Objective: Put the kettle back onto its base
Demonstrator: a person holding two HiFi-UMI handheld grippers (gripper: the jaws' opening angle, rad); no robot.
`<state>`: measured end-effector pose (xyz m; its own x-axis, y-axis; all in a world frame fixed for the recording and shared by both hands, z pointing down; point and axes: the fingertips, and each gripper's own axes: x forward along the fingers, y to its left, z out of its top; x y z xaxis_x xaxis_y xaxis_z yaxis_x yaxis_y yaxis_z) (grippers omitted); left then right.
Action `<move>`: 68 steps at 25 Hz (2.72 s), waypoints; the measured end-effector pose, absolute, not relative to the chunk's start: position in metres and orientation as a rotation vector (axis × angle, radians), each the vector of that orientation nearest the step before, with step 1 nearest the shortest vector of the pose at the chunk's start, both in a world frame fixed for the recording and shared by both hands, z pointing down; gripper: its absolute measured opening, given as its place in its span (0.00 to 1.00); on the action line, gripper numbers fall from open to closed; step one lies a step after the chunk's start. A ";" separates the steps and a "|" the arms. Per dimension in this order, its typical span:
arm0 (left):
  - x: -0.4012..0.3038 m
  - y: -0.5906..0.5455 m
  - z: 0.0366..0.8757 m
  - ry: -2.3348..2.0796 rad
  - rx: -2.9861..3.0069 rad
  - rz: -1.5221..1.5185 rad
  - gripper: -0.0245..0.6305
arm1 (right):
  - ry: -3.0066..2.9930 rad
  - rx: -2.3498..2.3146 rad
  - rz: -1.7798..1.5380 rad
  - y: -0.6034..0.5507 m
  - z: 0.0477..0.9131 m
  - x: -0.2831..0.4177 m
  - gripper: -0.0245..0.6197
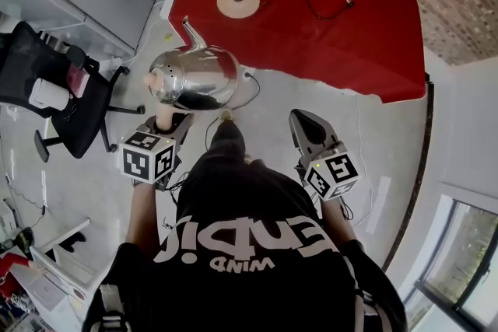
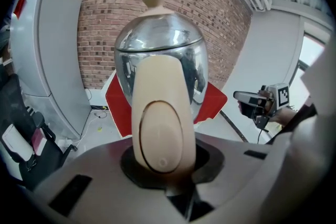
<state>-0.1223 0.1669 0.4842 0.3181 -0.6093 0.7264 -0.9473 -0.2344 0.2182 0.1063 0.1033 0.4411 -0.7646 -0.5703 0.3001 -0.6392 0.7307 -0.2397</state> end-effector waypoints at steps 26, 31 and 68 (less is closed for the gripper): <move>-0.197 0.003 0.493 -1.166 2.017 0.793 0.13 | -2.671 1.121 0.545 -0.055 0.439 0.020 0.07; -0.199 -0.008 0.492 -1.127 2.043 0.805 0.13 | -2.653 1.154 0.537 -0.060 0.435 0.016 0.07; -0.184 -0.153 0.507 -1.134 2.056 0.922 0.13 | -2.667 1.173 0.548 -0.125 0.434 0.053 0.07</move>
<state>-0.1837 -0.1526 0.5068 0.3906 -0.4525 0.8017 -0.8770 -0.4476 0.1747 0.0530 -0.1253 0.4339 -0.6738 -0.6736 0.3036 -0.7388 0.6217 -0.2602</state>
